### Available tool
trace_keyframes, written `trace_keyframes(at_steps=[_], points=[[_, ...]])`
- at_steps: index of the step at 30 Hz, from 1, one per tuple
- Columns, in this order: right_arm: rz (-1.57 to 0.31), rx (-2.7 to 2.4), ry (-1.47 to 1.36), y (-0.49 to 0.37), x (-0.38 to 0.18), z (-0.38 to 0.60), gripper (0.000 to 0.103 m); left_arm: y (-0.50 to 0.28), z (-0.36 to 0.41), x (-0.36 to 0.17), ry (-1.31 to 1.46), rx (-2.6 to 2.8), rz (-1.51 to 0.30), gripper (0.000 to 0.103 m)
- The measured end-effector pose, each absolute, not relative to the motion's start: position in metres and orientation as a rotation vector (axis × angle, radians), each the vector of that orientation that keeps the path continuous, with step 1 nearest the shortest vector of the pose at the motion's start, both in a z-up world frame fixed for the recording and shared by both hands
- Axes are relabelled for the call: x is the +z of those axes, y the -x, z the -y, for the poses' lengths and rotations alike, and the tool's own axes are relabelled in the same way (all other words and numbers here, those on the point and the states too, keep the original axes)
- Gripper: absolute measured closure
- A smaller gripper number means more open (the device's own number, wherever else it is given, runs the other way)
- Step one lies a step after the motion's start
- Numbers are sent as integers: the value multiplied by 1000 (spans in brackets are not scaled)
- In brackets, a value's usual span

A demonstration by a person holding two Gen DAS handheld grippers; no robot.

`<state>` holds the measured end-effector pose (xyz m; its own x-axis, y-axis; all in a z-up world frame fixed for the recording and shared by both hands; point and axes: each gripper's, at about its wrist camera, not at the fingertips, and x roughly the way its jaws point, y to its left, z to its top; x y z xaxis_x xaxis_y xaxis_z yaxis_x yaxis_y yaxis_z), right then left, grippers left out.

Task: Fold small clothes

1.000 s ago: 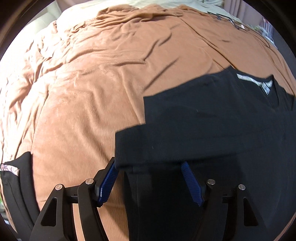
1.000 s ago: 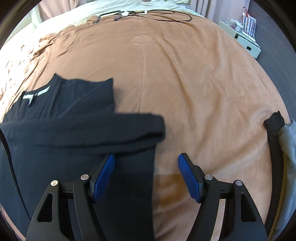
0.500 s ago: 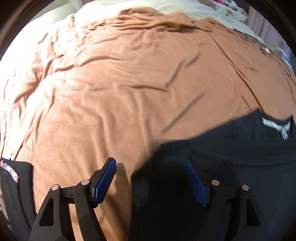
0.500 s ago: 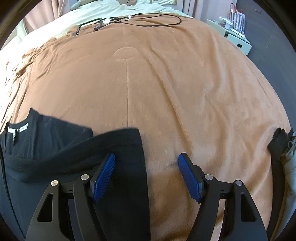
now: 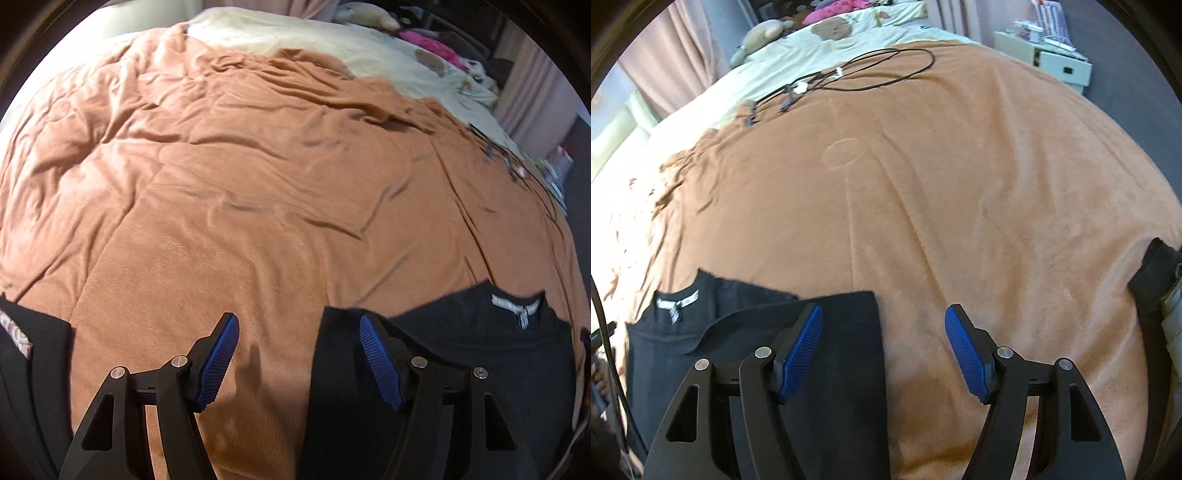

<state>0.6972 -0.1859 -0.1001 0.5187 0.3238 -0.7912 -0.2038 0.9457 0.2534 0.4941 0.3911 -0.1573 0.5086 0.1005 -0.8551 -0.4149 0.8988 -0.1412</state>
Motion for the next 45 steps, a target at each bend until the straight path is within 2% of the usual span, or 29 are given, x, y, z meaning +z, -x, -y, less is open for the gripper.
trace_keyframes(at_steps=[2, 5, 7, 10, 12, 13, 14, 16, 18, 19, 24, 37, 45], points=[[-987, 338, -128, -698, -105, 186, 36, -496, -385, -164, 330, 295, -1013, 38], [-1017, 362, -117, -704, -113, 183, 47, -500, -377, -175, 338, 272, -1046, 41], [-1034, 368, -104, -710, -119, 175, 52, -504, -372, -182, 341, 273, -1060, 42], [-1044, 366, -79, -723, -125, 161, 56, -513, -369, -192, 339, 279, -1093, 54], [-1044, 357, -66, -731, -129, 155, 63, -519, -368, -196, 337, 288, -1094, 61], [-1043, 352, -62, -731, -127, 153, 65, -519, -368, -196, 340, 292, -1085, 68], [-1041, 348, -61, -732, -127, 152, 69, -520, -368, -196, 351, 295, -1076, 78], [-1032, 351, -73, -733, -126, 153, 78, -521, -367, -197, 359, 297, -1072, 87], [-1019, 346, -77, -732, -124, 153, 95, -521, -364, -195, 339, 293, -1063, 92], [-1011, 351, -84, -731, -123, 154, 101, -520, -363, -193, 330, 293, -1060, 94], [-963, 337, -80, -712, -110, 161, 101, -510, -364, -179, 329, 304, -1009, 98], [-837, 344, -84, -664, -60, 165, 101, -487, -359, -119, 292, 300, -900, 98], [-791, 331, -79, -663, -41, 161, 102, -502, -364, -99, 229, 349, -881, 98]])
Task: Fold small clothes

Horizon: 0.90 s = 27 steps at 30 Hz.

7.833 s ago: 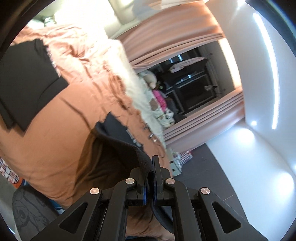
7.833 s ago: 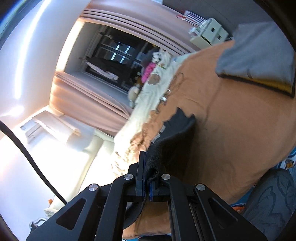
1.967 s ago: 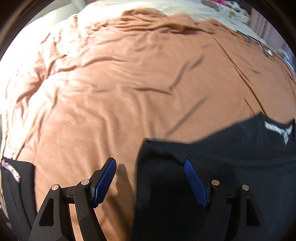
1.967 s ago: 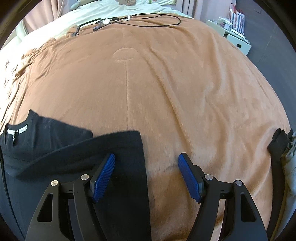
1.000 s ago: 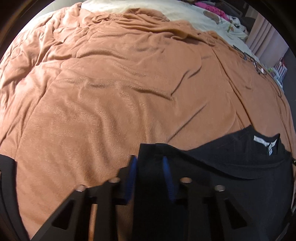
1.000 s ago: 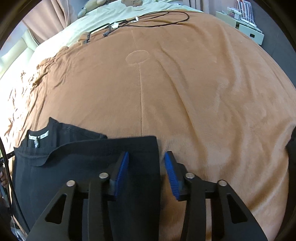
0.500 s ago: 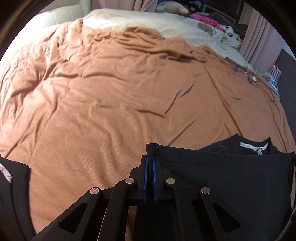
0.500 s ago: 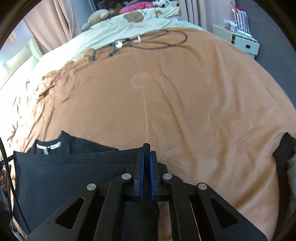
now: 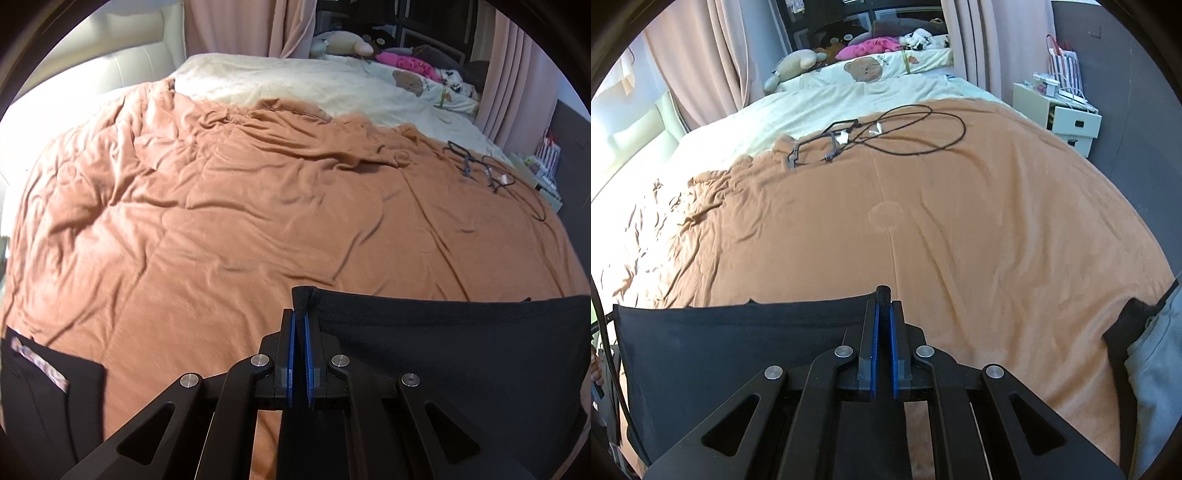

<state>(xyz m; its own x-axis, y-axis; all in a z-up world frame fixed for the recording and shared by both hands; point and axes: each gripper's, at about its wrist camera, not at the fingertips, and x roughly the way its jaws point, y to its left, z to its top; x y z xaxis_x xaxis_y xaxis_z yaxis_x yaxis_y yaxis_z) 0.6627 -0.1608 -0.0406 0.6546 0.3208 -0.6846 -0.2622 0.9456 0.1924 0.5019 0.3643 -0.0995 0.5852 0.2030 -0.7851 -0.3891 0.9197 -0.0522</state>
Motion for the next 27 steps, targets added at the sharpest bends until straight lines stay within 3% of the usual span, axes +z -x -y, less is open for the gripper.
trace_keyframes(at_steps=[6, 18, 24, 27], points=[[-815, 310, -63, -693, -50, 146, 102, -528, -367, -112, 216, 363, -899, 98], [-931, 252, -43, -745, -117, 127, 102, -553, -368, -186, 208, 394, -1025, 98], [-939, 248, -14, -753, -121, 121, 101, -552, -368, -183, 199, 408, -981, 98], [-964, 250, 21, -751, -121, 116, 100, -554, -364, -179, 187, 416, -987, 92]])
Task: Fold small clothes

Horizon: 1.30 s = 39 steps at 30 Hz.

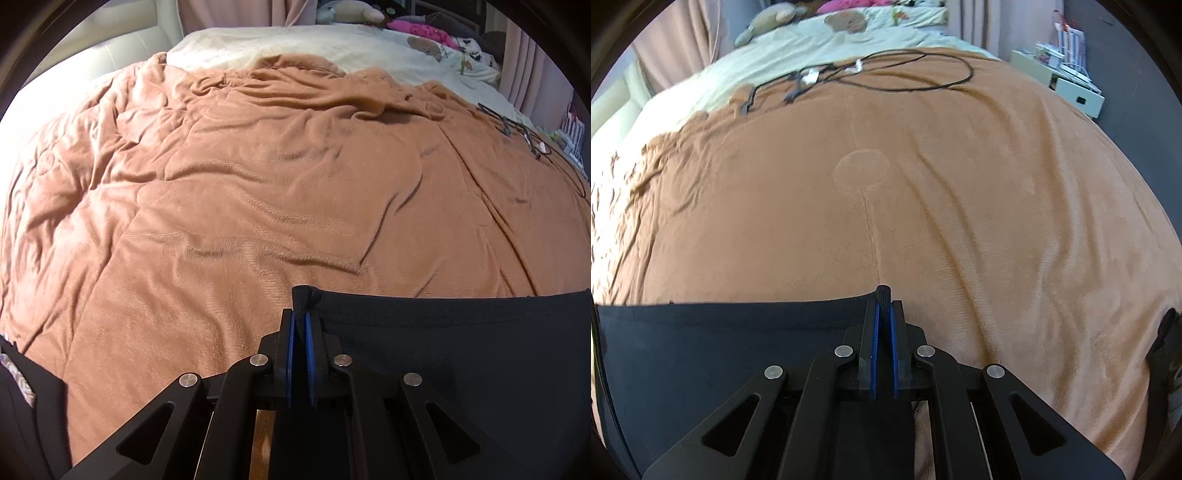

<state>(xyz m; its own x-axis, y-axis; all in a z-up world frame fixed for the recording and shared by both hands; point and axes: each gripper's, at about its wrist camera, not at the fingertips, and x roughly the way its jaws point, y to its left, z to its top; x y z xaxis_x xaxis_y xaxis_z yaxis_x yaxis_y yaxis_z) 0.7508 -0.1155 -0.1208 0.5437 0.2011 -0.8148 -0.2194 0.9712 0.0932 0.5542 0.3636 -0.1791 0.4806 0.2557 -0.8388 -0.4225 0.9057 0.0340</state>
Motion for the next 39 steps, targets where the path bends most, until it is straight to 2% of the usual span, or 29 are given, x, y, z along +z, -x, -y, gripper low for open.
trace_keyframes(at_steps=[1, 4, 5, 6, 7, 8, 17, 27, 39], points=[[-972, 256, 16, -750, -120, 116, 100, -554, -364, -179, 198, 412, -1006, 87], [-1001, 270, -14, -748, -118, 122, 97, -549, -365, -176, 215, 407, -1025, 84], [-1006, 260, -14, -746, -116, 125, 87, -545, -367, -175, 230, 411, -1030, 76], [-1004, 249, -14, -743, -114, 127, 66, -540, -369, -173, 255, 412, -1032, 71], [-985, 236, -13, -738, -110, 130, 54, -533, -371, -170, 282, 409, -1025, 64], [-968, 235, -14, -733, -106, 132, 39, -527, -372, -167, 293, 408, -1013, 61], [-931, 316, 13, -673, -88, 142, 38, -475, -365, -139, 317, 398, -980, 54], [-943, 357, -5, -612, -83, 165, 38, -408, -343, -124, 323, 364, -962, 54], [-946, 377, -27, -546, -74, 193, 38, -330, -323, -141, 383, 342, -981, 54]])
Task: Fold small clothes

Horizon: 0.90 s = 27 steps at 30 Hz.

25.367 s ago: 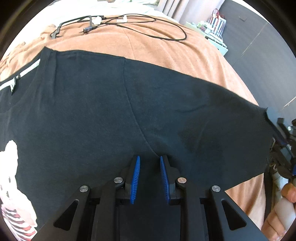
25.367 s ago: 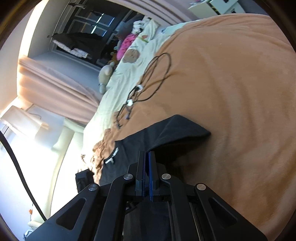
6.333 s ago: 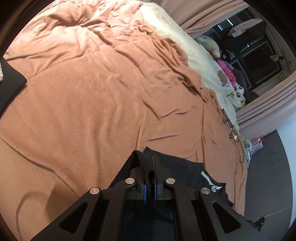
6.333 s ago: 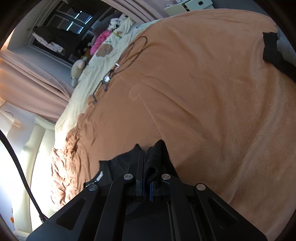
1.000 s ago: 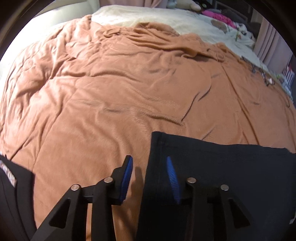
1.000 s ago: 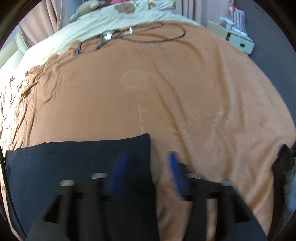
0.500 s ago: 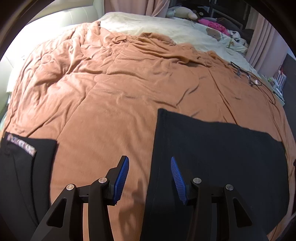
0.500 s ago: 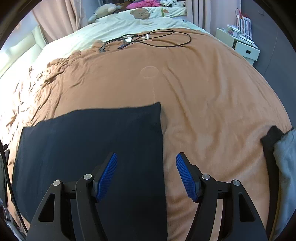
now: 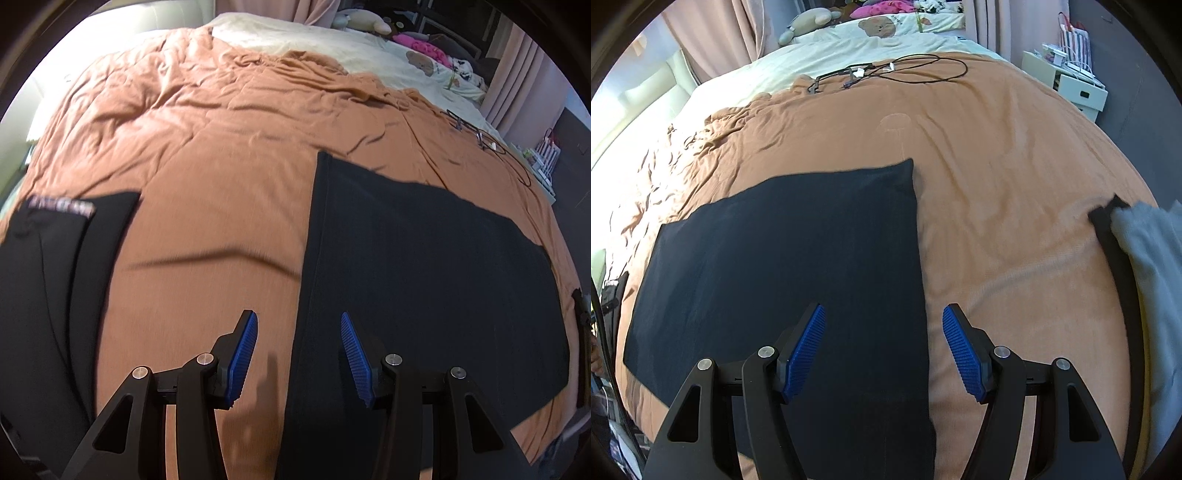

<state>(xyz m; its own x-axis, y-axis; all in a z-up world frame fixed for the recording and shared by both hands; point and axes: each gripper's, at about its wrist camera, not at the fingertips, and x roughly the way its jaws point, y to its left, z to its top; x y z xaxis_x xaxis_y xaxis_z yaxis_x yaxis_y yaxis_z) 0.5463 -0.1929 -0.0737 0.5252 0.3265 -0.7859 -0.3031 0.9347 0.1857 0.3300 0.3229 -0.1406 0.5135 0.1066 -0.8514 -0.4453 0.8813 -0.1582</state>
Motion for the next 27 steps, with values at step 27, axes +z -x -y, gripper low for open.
trace_keyframes(at_steps=[27], points=[[-1039, 252, -116, -422, -125, 249, 47, -224, -288, -195, 267, 477, -1086, 54]])
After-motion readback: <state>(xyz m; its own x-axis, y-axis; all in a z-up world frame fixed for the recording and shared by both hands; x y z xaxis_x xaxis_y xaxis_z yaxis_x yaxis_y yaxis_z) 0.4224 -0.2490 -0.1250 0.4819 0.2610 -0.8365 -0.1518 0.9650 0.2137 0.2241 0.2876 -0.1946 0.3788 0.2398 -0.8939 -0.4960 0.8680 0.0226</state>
